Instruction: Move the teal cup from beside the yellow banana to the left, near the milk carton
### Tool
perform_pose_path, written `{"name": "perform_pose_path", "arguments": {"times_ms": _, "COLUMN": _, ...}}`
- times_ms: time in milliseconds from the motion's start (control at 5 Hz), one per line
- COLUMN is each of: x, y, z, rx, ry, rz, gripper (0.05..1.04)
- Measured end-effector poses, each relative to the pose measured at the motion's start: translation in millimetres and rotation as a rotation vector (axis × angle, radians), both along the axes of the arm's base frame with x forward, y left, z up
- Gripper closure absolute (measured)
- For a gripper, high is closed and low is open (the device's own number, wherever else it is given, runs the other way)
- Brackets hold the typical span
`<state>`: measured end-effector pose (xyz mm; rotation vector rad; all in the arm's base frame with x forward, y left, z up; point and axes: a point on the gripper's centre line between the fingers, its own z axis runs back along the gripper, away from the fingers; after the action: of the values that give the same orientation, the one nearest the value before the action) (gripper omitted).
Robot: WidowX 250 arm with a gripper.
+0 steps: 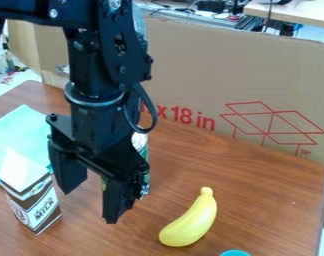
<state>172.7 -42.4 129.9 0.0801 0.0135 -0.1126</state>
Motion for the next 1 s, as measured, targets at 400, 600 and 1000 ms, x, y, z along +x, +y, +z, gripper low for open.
{"name": "perform_pose_path", "arguments": {"times_ms": 400, "x": -8.0, "y": -20.7, "z": -1.2, "rx": -0.008, "ry": 0.004, "rz": -0.03, "gripper": 0.083}}
{"name": "perform_pose_path", "arguments": {"times_ms": 600, "x": -13.1, "y": -44.0, "z": 3.2, "rx": -0.028, "ry": -0.036, "rz": -0.076, "gripper": 0.083}}
{"name": "perform_pose_path", "arguments": {"times_ms": 1000, "x": -6.0, "y": -76.4, "z": -15.6, "rx": -0.095, "ry": -0.05, "rz": -0.086, "gripper": 0.083}}
